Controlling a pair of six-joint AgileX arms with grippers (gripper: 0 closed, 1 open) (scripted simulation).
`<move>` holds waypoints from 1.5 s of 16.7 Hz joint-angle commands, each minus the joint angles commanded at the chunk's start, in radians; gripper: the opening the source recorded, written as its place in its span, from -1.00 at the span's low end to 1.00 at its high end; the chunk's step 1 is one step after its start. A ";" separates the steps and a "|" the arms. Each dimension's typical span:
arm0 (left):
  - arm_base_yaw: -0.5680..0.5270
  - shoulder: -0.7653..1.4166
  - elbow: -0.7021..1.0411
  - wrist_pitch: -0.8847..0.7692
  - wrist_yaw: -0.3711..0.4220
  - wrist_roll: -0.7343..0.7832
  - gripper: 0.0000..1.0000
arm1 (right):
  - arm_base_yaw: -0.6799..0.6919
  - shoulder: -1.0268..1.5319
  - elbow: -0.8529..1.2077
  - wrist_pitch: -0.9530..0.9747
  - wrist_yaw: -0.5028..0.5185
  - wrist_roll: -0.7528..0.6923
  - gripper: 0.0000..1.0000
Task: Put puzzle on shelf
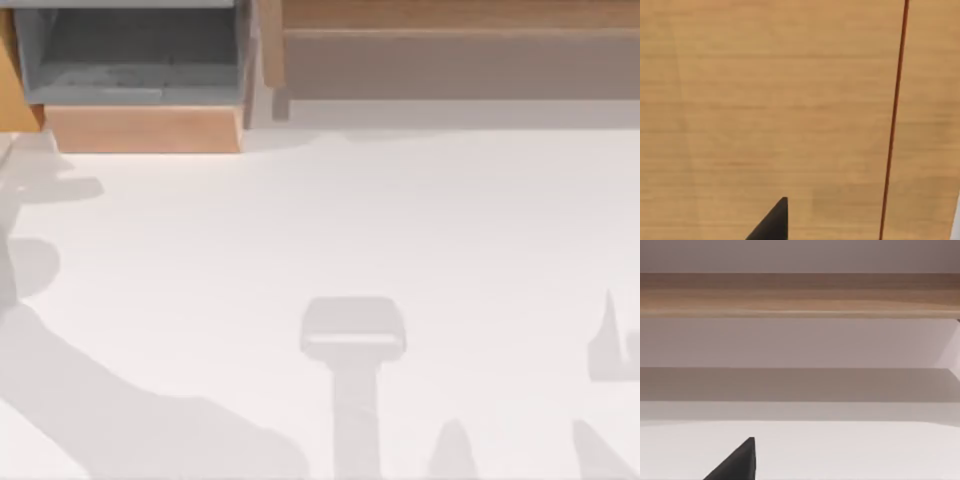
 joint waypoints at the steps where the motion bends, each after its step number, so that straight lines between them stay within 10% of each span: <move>1: 0.000 0.000 0.000 0.000 0.000 0.000 0.10 | 0.000 0.000 0.000 0.000 0.000 0.000 1.00; 8: 0.000 0.000 0.000 0.000 0.000 0.000 -0.96 | 0.000 0.000 0.000 0.000 0.000 0.000 1.00; 25: 0.054 -0.089 -0.238 0.106 0.052 -0.005 -1.00 | 0.000 0.000 0.000 0.000 0.000 0.000 1.00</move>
